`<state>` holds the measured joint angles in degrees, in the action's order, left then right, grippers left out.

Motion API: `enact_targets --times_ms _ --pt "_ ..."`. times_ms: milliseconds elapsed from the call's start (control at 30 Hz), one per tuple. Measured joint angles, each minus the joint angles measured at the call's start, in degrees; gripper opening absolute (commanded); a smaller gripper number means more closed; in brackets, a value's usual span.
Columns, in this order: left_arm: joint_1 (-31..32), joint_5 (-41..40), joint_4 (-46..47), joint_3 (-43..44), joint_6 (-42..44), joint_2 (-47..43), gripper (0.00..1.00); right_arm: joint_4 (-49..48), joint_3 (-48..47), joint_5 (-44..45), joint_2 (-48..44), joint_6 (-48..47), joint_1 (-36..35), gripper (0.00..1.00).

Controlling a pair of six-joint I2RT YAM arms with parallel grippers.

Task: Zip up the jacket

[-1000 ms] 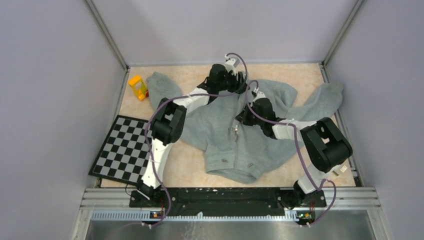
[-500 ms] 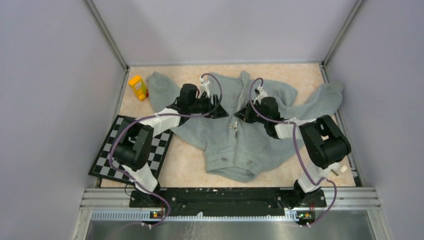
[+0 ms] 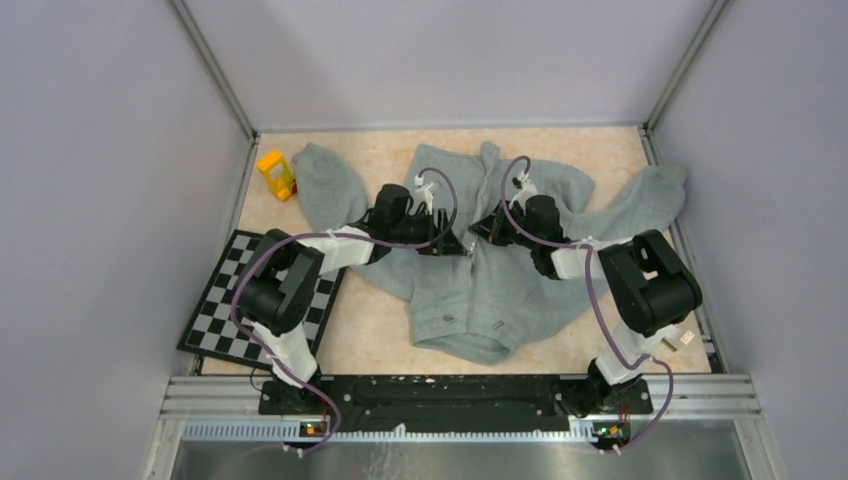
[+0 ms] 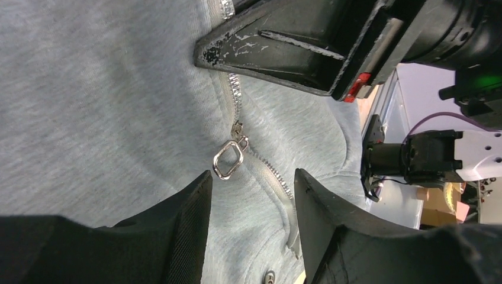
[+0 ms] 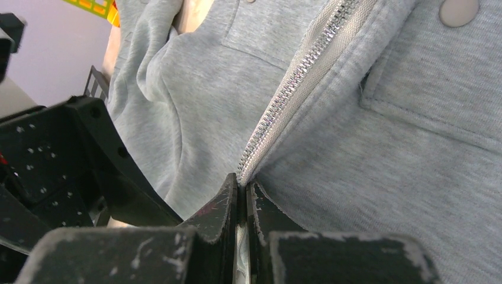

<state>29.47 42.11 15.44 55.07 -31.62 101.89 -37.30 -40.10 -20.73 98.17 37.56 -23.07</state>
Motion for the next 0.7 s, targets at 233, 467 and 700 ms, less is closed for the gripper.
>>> enact_targets --times_ms 233,467,700 --pt "1.14 -2.82 -0.44 0.0 -0.46 0.81 0.5 -0.83 0.37 -0.11 0.0 0.04 0.0 0.0" --pt "1.38 -3.63 0.24 0.0 -1.4 1.62 0.4 -0.85 0.37 -0.22 0.0 0.09 0.02 0.0" --pt "1.4 -4.09 0.42 0.33 -1.53 3.72 0.36 -0.87 0.37 -0.39 0.0 0.11 0.07 0.0"
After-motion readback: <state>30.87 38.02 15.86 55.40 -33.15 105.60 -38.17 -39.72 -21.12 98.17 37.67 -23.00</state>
